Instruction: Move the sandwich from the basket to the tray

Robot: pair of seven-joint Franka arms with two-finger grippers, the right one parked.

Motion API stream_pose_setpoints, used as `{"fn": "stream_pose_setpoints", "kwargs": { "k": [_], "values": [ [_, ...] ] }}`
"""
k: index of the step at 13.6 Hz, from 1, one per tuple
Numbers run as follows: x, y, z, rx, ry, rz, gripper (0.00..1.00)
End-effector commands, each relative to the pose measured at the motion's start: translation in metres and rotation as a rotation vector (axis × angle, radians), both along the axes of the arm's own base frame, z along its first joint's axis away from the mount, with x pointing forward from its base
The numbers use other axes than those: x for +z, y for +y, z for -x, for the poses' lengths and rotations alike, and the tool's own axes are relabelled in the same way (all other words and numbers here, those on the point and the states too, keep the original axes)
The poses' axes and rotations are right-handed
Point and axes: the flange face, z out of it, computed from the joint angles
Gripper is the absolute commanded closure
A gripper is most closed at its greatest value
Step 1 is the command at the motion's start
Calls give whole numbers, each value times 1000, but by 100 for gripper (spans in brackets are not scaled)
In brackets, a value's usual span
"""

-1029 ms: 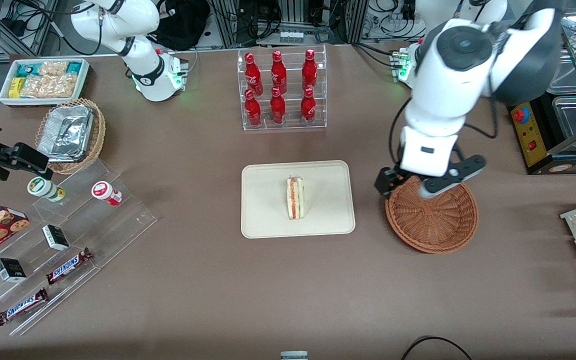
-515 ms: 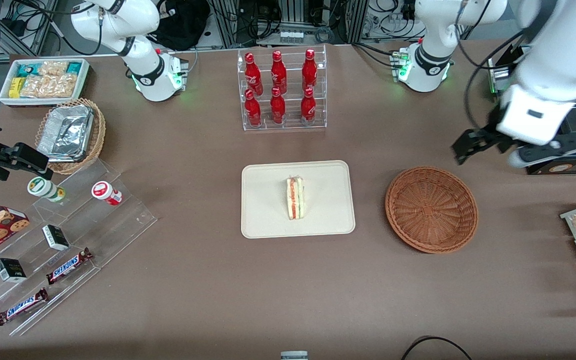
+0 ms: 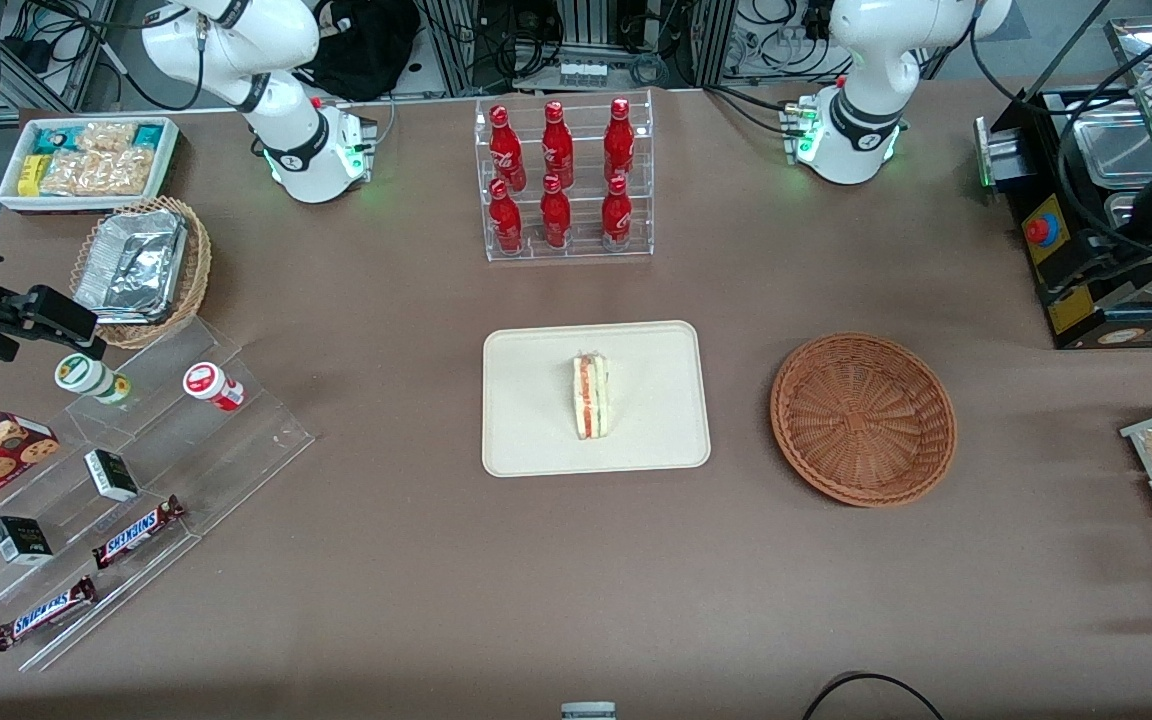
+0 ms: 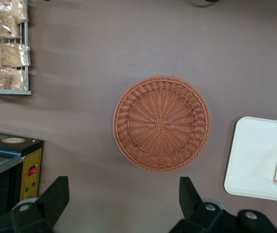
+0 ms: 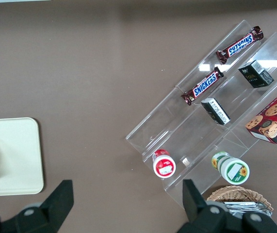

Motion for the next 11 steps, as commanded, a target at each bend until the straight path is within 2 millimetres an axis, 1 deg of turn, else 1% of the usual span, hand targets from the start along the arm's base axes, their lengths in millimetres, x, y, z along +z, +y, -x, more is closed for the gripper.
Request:
{"fn": "stream_pose_setpoints", "kwargs": {
  "k": [1,3,6,11],
  "values": [
    [-4,-2,-8,-8,0,16,0],
    [-5,-4,-21,-8,-23,20,0],
    [4,-6,-33,-13,-49,26,0],
    [5,-3,-33,-20,-49,22,0]
  ]
}}
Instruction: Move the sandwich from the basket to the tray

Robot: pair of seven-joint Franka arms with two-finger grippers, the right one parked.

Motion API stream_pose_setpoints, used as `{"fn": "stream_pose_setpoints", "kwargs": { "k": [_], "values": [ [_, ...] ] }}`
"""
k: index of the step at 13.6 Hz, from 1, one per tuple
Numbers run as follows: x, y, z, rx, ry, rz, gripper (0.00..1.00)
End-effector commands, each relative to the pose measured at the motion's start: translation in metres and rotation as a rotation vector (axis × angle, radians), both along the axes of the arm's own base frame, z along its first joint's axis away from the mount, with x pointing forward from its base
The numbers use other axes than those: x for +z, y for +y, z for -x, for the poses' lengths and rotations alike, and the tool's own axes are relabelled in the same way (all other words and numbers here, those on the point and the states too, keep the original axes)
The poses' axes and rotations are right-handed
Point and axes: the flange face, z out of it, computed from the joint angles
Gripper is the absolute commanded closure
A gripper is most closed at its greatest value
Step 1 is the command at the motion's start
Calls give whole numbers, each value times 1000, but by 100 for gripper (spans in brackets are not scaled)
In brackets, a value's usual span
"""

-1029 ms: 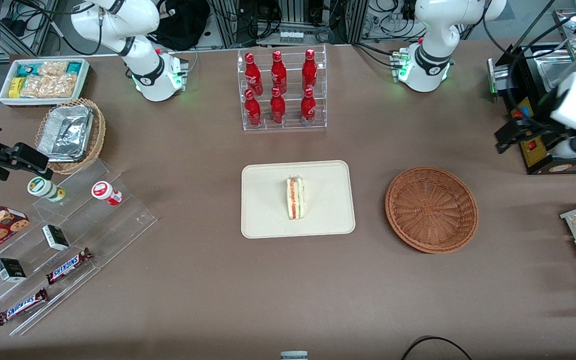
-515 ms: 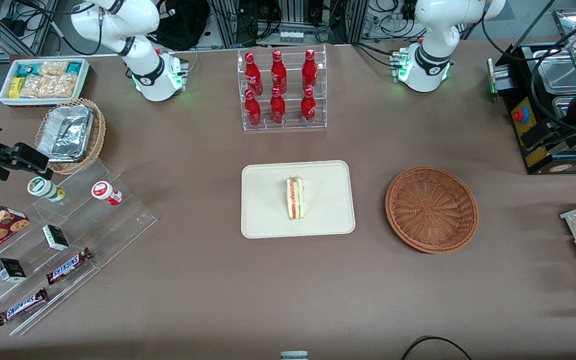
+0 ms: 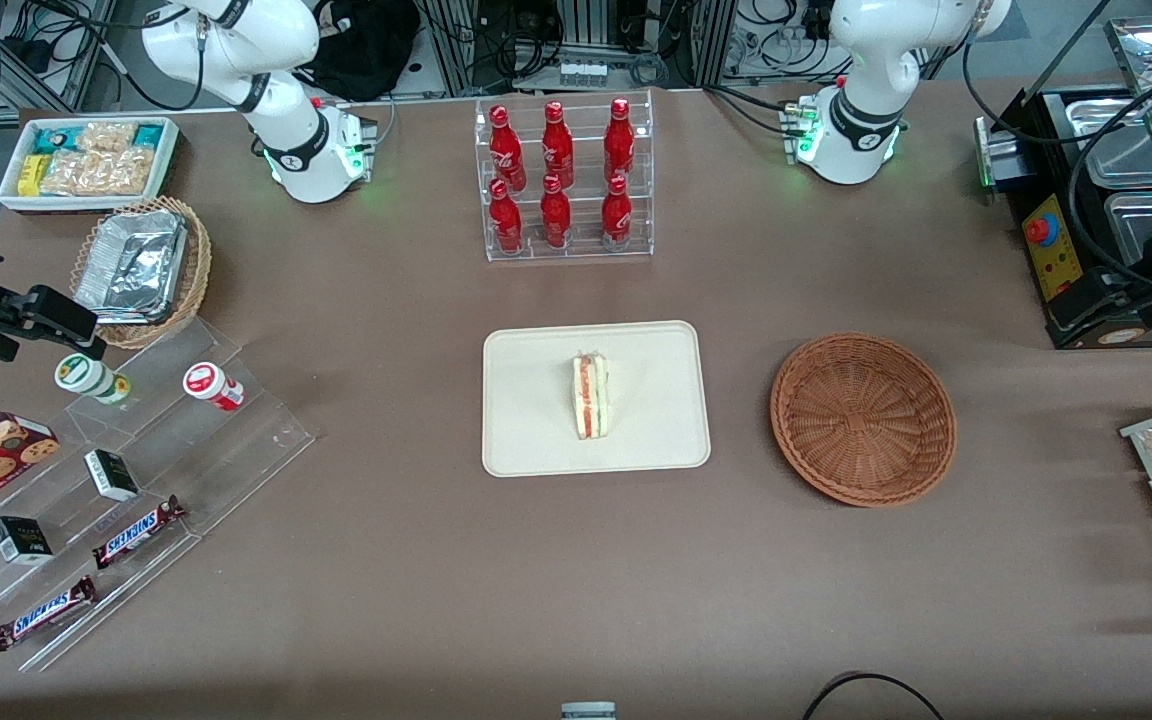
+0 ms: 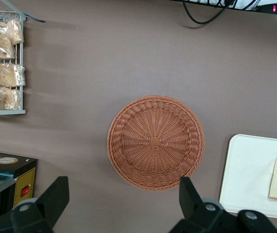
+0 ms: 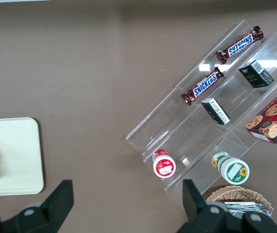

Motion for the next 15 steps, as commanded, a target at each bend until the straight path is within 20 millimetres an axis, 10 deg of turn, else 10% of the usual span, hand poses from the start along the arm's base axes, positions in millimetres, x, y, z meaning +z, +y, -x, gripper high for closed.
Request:
{"fn": "stream_pose_setpoints", "kwargs": {
  "k": [1,15],
  "values": [
    [10,2,1,-1,-8,10,0],
    [3,22,21,17,116,-16,0]
  ]
}}
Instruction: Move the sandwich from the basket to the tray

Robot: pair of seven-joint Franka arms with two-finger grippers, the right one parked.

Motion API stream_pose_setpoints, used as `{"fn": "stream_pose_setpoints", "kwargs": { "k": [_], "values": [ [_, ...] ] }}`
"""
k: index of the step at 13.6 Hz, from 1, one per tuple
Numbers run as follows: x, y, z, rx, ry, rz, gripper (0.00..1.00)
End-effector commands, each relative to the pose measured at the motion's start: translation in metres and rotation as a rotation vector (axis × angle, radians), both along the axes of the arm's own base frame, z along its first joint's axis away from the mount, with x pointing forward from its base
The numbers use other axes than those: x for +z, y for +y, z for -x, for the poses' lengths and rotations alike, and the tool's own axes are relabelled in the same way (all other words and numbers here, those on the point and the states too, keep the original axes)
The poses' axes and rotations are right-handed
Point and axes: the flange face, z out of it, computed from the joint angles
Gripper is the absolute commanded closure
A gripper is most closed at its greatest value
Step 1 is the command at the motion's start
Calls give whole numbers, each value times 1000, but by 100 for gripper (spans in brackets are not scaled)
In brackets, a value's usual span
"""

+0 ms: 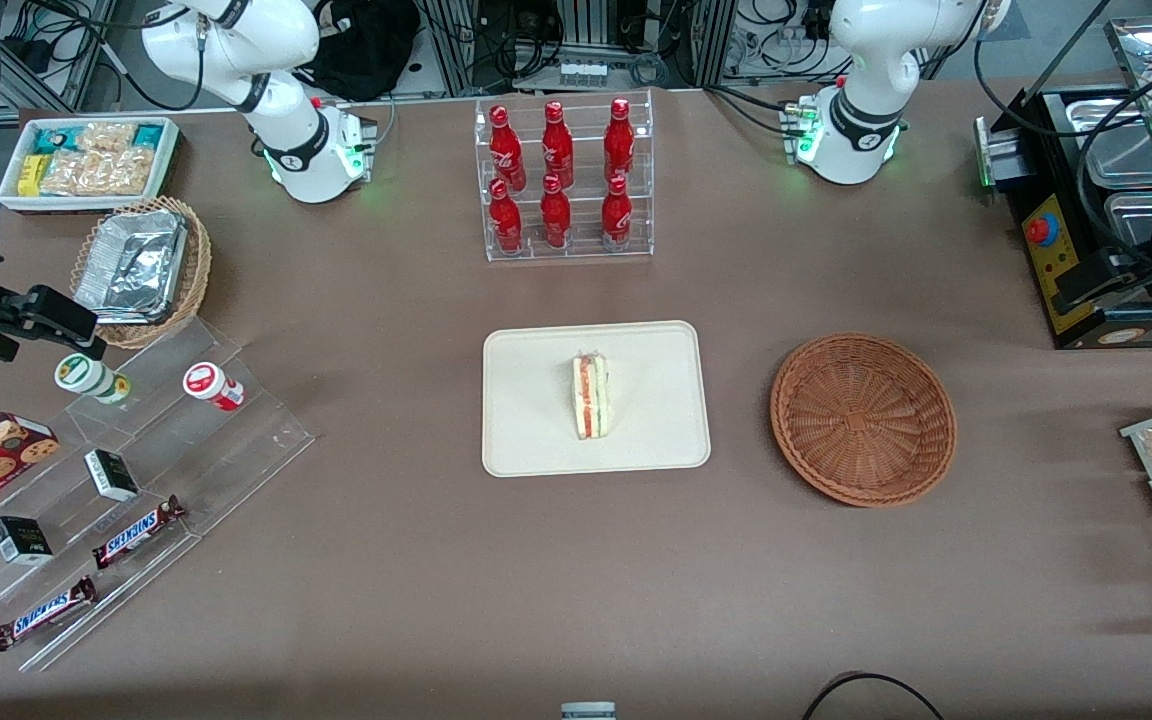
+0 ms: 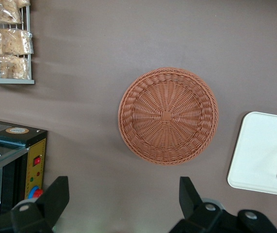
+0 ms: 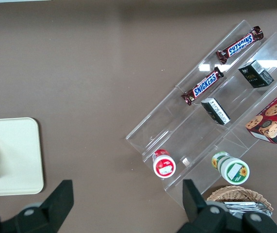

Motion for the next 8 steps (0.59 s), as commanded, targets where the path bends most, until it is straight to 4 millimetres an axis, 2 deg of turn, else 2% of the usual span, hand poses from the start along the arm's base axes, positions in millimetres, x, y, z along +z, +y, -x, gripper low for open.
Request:
{"fn": "stream_pose_setpoints", "kwargs": {
  "k": [1,4,8],
  "values": [
    [8,3,5,-20,-4,-13,0],
    [10,3,6,-143,-6,1,0],
    [11,6,7,-156,-7,3,0]
  ]
}}
